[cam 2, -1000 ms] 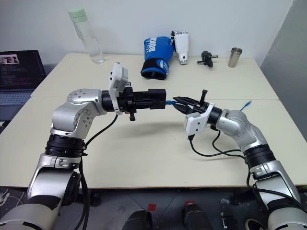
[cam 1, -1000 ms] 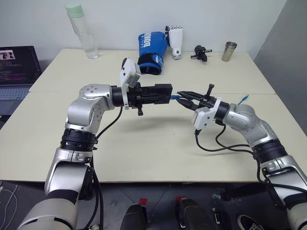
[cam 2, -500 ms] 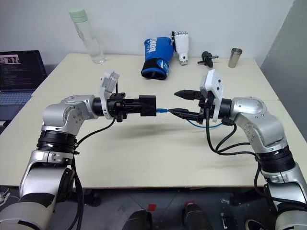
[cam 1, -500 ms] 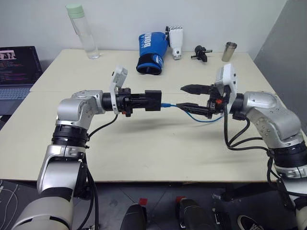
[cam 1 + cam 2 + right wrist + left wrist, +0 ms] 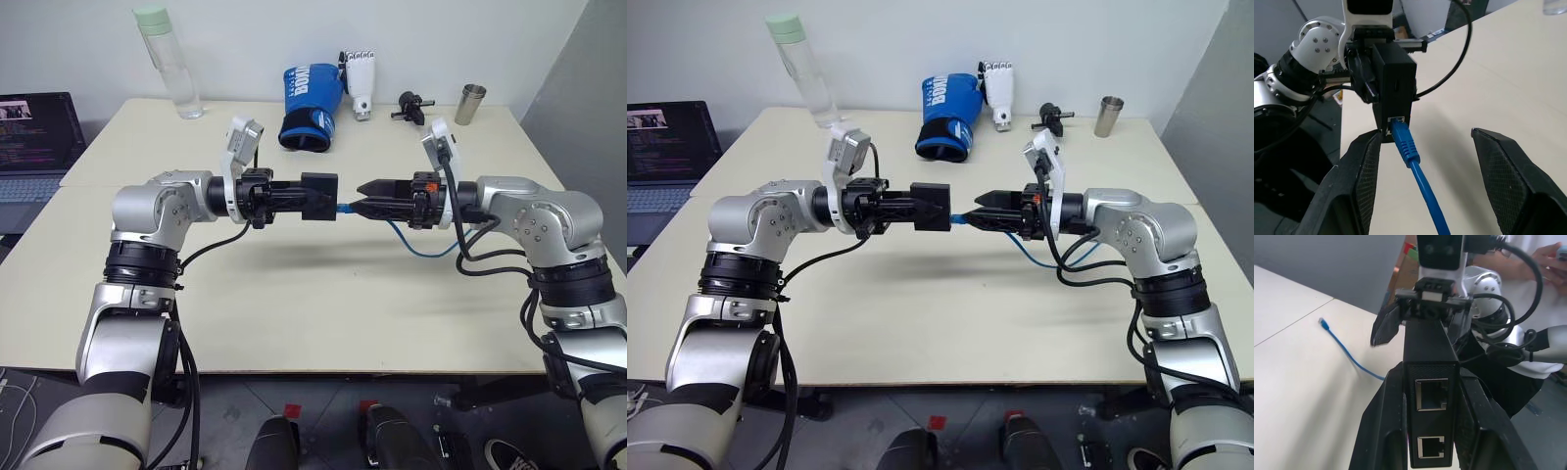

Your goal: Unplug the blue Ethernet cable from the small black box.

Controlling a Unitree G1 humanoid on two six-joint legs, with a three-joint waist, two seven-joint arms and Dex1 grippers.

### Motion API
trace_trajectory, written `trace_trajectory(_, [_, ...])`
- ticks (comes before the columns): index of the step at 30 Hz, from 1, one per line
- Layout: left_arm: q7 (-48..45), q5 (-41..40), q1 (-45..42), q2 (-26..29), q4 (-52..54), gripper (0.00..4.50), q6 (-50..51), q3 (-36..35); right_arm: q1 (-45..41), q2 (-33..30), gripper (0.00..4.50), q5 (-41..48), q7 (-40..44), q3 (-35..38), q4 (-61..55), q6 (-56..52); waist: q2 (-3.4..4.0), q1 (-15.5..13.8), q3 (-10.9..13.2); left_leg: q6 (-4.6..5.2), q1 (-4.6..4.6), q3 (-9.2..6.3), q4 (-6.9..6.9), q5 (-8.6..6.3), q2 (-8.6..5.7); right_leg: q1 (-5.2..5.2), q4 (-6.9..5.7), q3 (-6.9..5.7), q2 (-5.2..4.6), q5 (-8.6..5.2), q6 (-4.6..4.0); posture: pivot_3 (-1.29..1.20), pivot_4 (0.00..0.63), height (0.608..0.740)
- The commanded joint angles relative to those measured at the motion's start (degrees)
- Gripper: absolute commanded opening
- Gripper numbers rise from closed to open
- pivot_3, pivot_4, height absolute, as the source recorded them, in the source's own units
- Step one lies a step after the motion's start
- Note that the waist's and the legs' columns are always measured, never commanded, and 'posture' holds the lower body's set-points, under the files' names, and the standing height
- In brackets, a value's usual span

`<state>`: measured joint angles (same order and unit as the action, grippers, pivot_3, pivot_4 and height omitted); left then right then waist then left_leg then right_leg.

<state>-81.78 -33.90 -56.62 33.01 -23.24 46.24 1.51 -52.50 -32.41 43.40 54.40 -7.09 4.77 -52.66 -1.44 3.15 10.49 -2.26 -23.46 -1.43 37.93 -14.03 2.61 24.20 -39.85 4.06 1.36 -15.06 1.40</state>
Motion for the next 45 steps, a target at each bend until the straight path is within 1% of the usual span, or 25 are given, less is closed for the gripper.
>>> trace_trajectory(1, [0.0,-1.6,-1.3,0.7,1.5,0.78,0.9,-2.2,-1.7,0.9,3.07,-0.3,2.0,0.8,-0.1,-0.6,0.0,0.0,0.0,0.0,0.0,0.0,0.0,0.0,0.0,0.0,0.0,0.0,0.0,0.0,0.0,0.0,0.15,0.74])
trace_trajectory(10, [-0.2,-1.2,-1.3,0.6,1.6,0.78,1.1,-2.3,-3.1,3.8,3.07,-0.8,1.5,2.6,2.0,-1.9,0.0,0.1,0.0,0.0,0.0,-0.02,0.01,0.0,0.0,0.0,-0.01,-0.02,0.0,0.0,0.01,0.0,0.15,0.74])
trace_trajectory(17, [-0.4,-1.2,-0.9,0.8,2.0,0.78,1.1,-2.1,-3.4,4.4,3.07,-0.6,1.6,4.0,2.4,-3.6,0.0,0.1,0.0,0.0,-0.01,-0.01,0.0,0.0,0.0,0.0,0.02,-0.01,0.0,0.0,0.01,0.0,0.15,0.74])
trace_trajectory(19, [-0.5,-1.1,-0.8,0.8,2.1,0.78,1.0,-2.0,-3.4,4.6,2.71,-0.6,1.6,4.3,2.4,-3.9,0.01,0.1,0.0,0.0,-0.01,-0.02,0.0,0.0,0.0,0.0,0.01,-0.02,0.0,-0.01,0.01,0.0,0.15,0.74])
trace_trajectory(20, [-0.6,-1.1,-0.8,0.8,2.0,0.78,0.9,-2.0,-3.4,4.6,2.61,-0.7,1.6,4.3,2.3,-4.0,0.01,0.1,0.0,0.0,-0.01,-0.02,0.0,0.0,0.0,0.0,0.01,-0.02,0.0,-0.01,0.01,0.0,0.15,0.74])
trace_trajectory(21, [-0.5,-1.1,-0.8,0.8,2.1,0.78,0.9,-2.0,-3.3,4.6,2.38,-0.9,1.7,4.3,2.2,-3.9,0.0,0.1,0.0,0.0,-0.01,-0.02,0.0,0.0,0.0,0.0,0.01,-0.02,0.0,-0.01,0.01,0.0,0.15,0.74])
trace_trajectory(22, [-0.5,-1.1,-0.9,0.7,2.1,0.78,1.0,-2.0,-3.2,4.7,2.01,-1.0,1.8,4.3,2.2,-3.9,0.0,0.1,0.0,0.0,-0.01,-0.02,0.0,0.0,0.0,0.0,0.01,-0.02,0.0,-0.01,0.01,0.0,0.15,0.74])
trace_trajectory(23, [-0.4,-1.1,-1.0,0.7,2.0,0.78,0.9,-2.0,-3.1,4.7,1.89,-1.2,2.0,4.1,2.0,-3.7,0.0,0.1,0.0,0.0,-0.01,-0.01,0.0,0.0,0.0,0.0,0.01,-0.02,0.0,-0.01,0.01,0.0,0.15,0.74])
trace_trajectory(25, [-0.3,-1.0,-1.0,0.6,2.0,0.78,0.9,-2.0,-2.8,4.6,1.32,-1.8,2.4,3.7,1.7,-3.2,0.01,0.1,0.0,0.0,-0.01,-0.01,0.0,0.0,0.0,0.0,0.01,-0.02,0.0,-0.01,0.01,0.0,0.15,0.74])
trace_trajectory(29, [-0.2,-0.9,-1.2,0.4,1.8,0.78,0.8,-2.0,-2.4,4.1,0.57,-2.4,3.5,3.0,1.2,-2.9,0.01,0.1,0.0,0.0,-0.01,-0.01,-0.01,0.0,0.0,0.0,0.02,-0.02,0.0,-0.01,0.02,0.0,0.15,0.74])
trace_trajectory(31, [-0.1,-0.8,-1.3,0.4,1.7,0.78,0.7,-2.0,-2.3,4.1,0.1,-2.7,3.8,2.9,1.2,-2.8,0.01,0.1,0.0,0.0,-0.01,-0.01,-0.01,0.0,0.0,0.0,0.02,-0.02,0.0,-0.01,0.02,0.0,0.15,0.74])
trace_trajectory(32, [-0.1,-0.8,-1.3,0.3,1.6,0.78,0.7,-2.0,-2.3,4.0,0.02,-2.8,3.9,3.0,1.3,-2.8,0.01,0.1,0.0,0.0,-0.01,-0.01,-0.01,0.0,0.0,0.0,0.02,-0.02,0.0,-0.01,0.02,0.0,0.15,0.74])
trace_trajectory(35, [0.0,-0.7,-1.4,0.3,1.5,0.78,0.6,-2.0,-2.5,4.0,0.02,-2.8,4.3,3.2,1.5,-3.1,0.01,0.1,0.0,0.0,-0.01,-0.01,-0.01,0.0,0.0,0.0,0.02,-0.02,0.0,-0.01,0.02,0.0,0.15,0.74])
trace_trajectory(37, [-0.1,-0.6,-1.5,0.4,1.3,0.78,0.5,-2.0,-2.8,4.2,0.72,-2.6,4.5,3.7,1.8,-3.5,0.01,0.1,0.0,0.0,-0.01,-0.02,-0.01,0.0,0.0,0.0,0.02,-0.02,0.0,-0.01,0.02,0.0,0.15,0.74])
trace_trajectory(38, [-0.1,-0.6,-1.6,0.4,1.2,0.78,0.5,-2.0,-3.0,4.2,0.73,-2.5,4.5,3.9,2.0,-3.6,0.01,0.1,0.0,0.0,-0.01,-0.01,-0.01,0.0,0.0,0.0,0.02,-0.02,0.0,-0.01,0.02,0.0,0.15,0.74])
trace_trajectory(40, [-0.1,-0.6,-1.6,0.4,1.2,0.78,0.5,-2.0,-3.2,4.3,1.19,-2.6,4.6,4.1,2.2,-3.7,0.01,0.1,0.0,0.0,-0.01,-0.01,-0.01,0.0,0.0,0.0,0.03,-0.02,0.0,-0.02,0.02,0.0,0.15,0.74])
trace_trajectory(42, [-0.2,-0.6,-1.6,0.4,1.2,0.78,0.5,-1.9,-3.4,4.4,1.5,-2.1,4.9,4.3,2.5,-4.3,0.01,0.1,0.0,0.0,-0.01,-0.01,-0.01,0.0,0.0,0.01,0.03,-0.02,0.0,-0.02,0.03,0.0,0.15,0.74])
trace_trajectory(45, [-0.2,-0.6,-1.6,0.4,1.2,0.78,0.6,-1.9,-3.5,4.7,1.5,-1.4,5.1,4.3,2.3,-5.2,0.01,0.1,0.0,0.0,-0.01,-0.01,-0.02,0.0,0.0,0.0,0.03,-0.02,0.0,-0.02,0.03,0.0,0.15,0.74])
